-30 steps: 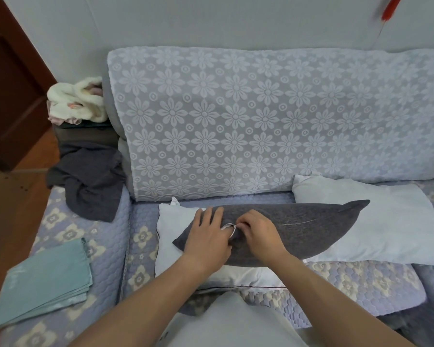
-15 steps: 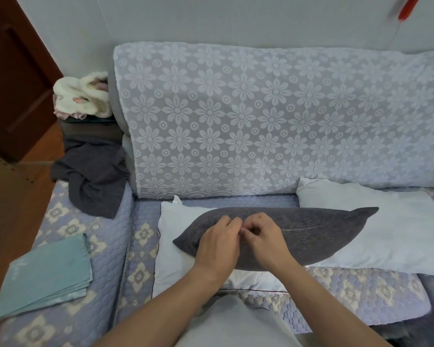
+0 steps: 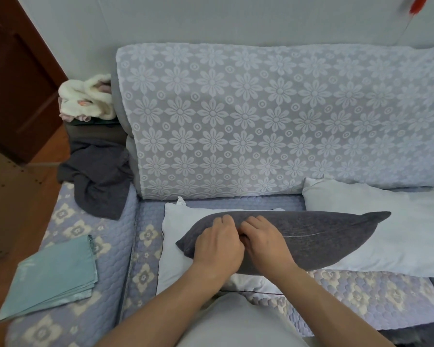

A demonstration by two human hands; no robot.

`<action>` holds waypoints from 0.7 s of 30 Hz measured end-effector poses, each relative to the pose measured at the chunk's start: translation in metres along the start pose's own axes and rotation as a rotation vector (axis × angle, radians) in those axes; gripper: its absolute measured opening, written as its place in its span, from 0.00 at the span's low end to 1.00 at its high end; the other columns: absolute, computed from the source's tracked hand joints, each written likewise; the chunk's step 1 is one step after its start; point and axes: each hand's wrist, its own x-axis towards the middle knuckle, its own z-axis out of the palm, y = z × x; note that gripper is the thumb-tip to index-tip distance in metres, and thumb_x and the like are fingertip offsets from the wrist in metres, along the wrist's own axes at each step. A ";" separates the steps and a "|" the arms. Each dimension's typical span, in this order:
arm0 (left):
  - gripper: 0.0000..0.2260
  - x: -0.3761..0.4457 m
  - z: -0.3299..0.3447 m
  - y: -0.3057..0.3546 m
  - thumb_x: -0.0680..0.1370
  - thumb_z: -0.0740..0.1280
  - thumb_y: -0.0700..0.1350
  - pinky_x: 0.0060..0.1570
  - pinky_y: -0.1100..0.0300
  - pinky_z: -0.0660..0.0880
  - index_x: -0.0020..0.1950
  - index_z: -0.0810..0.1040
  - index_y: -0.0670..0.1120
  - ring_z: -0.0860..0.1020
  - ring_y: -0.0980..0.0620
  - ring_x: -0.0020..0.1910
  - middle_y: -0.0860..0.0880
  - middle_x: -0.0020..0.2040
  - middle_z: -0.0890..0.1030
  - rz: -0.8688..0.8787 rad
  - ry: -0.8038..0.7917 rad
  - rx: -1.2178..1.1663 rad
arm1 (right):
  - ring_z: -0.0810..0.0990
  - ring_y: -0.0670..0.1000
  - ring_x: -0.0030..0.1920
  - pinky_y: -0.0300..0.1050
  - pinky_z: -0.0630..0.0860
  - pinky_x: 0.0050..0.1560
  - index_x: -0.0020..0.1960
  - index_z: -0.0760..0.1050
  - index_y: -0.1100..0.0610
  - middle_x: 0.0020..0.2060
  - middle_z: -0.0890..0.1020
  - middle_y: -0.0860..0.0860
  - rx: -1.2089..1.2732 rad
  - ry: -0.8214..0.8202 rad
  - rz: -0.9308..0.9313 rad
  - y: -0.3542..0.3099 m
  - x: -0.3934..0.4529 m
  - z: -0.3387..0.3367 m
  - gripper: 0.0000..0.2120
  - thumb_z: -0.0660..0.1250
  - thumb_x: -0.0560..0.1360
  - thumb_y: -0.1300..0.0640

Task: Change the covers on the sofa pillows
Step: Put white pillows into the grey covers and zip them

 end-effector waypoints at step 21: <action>0.10 -0.011 -0.017 -0.026 0.79 0.65 0.40 0.42 0.54 0.68 0.39 0.69 0.48 0.71 0.50 0.43 0.53 0.41 0.72 -0.170 0.436 -0.244 | 0.74 0.52 0.48 0.49 0.75 0.46 0.51 0.76 0.52 0.46 0.75 0.48 0.054 -0.084 -0.004 0.049 0.024 -0.017 0.08 0.70 0.76 0.49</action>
